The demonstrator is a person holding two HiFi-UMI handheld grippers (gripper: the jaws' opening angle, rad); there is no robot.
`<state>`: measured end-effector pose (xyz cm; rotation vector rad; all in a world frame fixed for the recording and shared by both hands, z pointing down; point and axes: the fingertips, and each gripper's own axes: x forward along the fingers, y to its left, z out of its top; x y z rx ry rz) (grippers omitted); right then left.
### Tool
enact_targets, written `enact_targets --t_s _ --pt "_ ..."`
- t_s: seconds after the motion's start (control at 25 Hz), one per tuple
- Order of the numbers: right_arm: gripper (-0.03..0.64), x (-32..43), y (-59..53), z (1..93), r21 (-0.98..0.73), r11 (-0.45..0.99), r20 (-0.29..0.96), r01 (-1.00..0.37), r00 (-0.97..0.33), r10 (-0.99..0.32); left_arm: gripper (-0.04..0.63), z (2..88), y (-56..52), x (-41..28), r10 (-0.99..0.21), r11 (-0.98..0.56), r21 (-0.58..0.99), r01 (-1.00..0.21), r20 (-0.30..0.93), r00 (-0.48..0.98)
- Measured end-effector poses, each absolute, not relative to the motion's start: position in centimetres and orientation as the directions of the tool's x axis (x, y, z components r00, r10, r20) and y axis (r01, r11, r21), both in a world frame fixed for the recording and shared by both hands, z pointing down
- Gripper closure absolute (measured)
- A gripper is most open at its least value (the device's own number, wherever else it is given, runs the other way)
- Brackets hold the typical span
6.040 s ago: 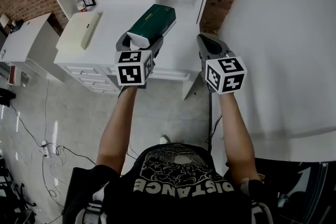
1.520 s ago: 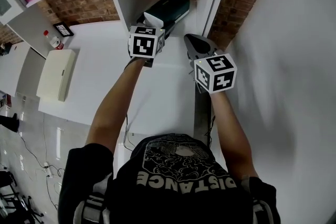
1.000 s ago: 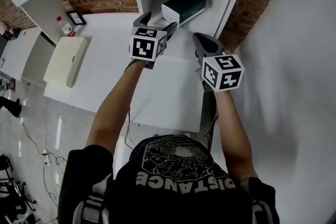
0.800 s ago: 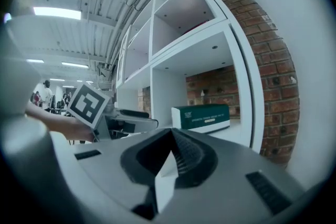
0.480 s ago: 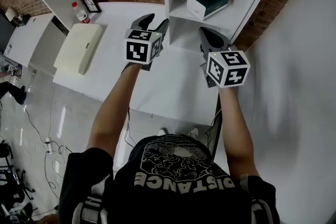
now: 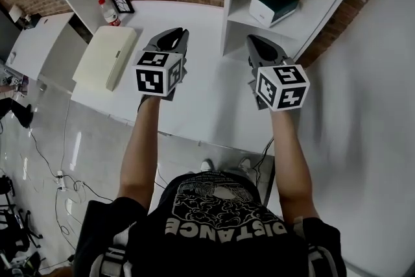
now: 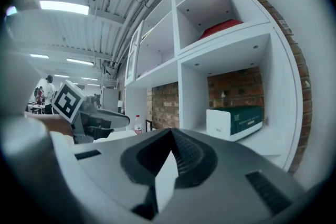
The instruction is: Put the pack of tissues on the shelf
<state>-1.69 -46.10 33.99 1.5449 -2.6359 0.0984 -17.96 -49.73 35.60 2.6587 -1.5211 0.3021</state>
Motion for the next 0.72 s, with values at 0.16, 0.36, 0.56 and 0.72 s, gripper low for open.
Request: enact_targets --t_s 0.16,0.36,0.56,0.72 --pt "0.614 -2.9 -45.7 34.0 -0.001 0.488 0.104 -0.873 -0.485 -0.868 0.592 35.8 -49.1 -20.7 -0.862 -0.485 -0.044 -0.873 0.191 0.47" --pt "0.614 -4.0 -45.3 33.5 0.018 0.484 0.099 -0.875 -0.48 -0.871 0.594 35.7 -48.4 -21.9 -0.858 -0.496 -0.065 -0.866 0.195 0.476" --pt "0.614 -4.5 -45.5 33.3 0.025 0.486 0.099 -0.874 -0.481 -0.871 0.594 35.6 -48.6 -22.7 -0.86 -0.492 -0.06 -0.868 0.189 0.474" --pt "0.614 -4.7 -45.7 33.1 0.029 0.487 0.1 -0.873 -0.483 -0.87 0.594 35.8 -48.8 -23.1 -0.86 -0.49 -0.056 -0.87 0.194 0.472"
